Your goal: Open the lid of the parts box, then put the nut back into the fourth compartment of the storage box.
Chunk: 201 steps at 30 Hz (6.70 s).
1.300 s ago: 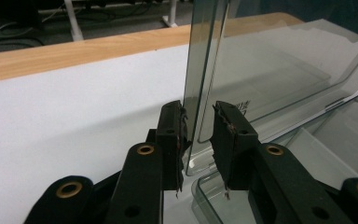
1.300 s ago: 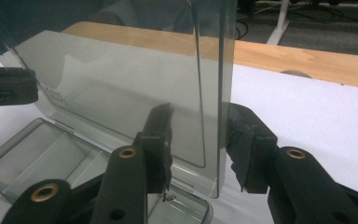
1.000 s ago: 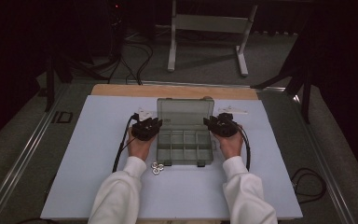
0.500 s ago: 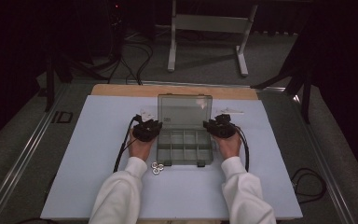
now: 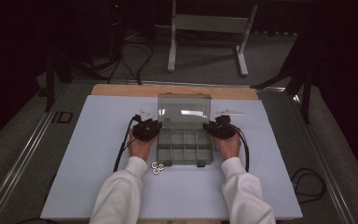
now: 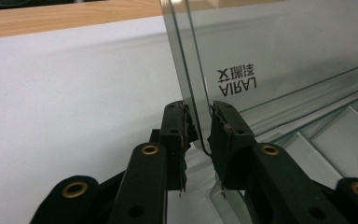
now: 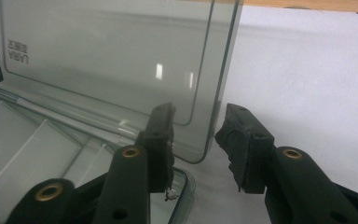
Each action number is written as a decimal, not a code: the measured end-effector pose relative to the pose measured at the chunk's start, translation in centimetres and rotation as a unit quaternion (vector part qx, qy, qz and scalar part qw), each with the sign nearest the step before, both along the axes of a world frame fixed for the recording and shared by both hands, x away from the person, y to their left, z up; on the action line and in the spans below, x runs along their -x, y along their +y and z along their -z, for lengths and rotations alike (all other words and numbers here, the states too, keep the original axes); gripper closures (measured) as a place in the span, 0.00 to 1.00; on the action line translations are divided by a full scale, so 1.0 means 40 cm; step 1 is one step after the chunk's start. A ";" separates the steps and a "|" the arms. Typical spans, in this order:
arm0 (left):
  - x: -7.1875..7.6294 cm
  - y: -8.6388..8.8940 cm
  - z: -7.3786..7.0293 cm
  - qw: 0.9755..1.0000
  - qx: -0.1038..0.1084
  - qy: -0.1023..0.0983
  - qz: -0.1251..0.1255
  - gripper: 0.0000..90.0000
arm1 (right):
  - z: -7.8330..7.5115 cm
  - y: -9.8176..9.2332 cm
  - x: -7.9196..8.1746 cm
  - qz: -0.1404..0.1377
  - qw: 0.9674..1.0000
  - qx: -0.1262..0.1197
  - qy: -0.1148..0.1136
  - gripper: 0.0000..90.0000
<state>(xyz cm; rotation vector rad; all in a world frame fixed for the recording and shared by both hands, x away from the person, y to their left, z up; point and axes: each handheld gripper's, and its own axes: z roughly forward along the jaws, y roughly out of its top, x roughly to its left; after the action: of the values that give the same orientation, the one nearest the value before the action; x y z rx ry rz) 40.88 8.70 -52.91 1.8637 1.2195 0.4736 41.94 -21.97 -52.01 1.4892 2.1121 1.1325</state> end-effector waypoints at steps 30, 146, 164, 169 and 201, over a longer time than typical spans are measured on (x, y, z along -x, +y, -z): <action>0.014 0.022 -0.041 1.000 0.009 -0.014 -0.010 0.21 | -0.035 -0.032 0.038 -0.006 0.999 -0.027 -0.029 0.40; 0.409 0.458 -0.104 0.992 -0.035 -0.115 -0.043 0.04 | -0.132 0.269 0.287 -0.351 0.935 0.042 -0.037 0.24; 0.410 0.460 -0.105 0.992 -0.033 -0.116 -0.046 0.04 | -0.076 0.364 0.334 -0.405 0.912 0.062 -0.017 0.28; 0.410 0.461 -0.105 0.991 -0.034 -0.117 -0.046 0.04 | -0.053 0.383 0.339 -0.412 0.908 0.076 -0.013 0.31; 0.413 0.460 -0.107 0.991 -0.031 -0.122 -0.046 0.05 | 0.000 0.428 0.332 -0.426 0.896 0.122 -0.007 0.45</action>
<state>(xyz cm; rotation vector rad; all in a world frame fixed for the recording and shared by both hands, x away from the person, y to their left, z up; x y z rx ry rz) 24.36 27.12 -48.64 1.7466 1.1395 0.7739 28.65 -4.85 -52.01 0.3978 2.8495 1.0290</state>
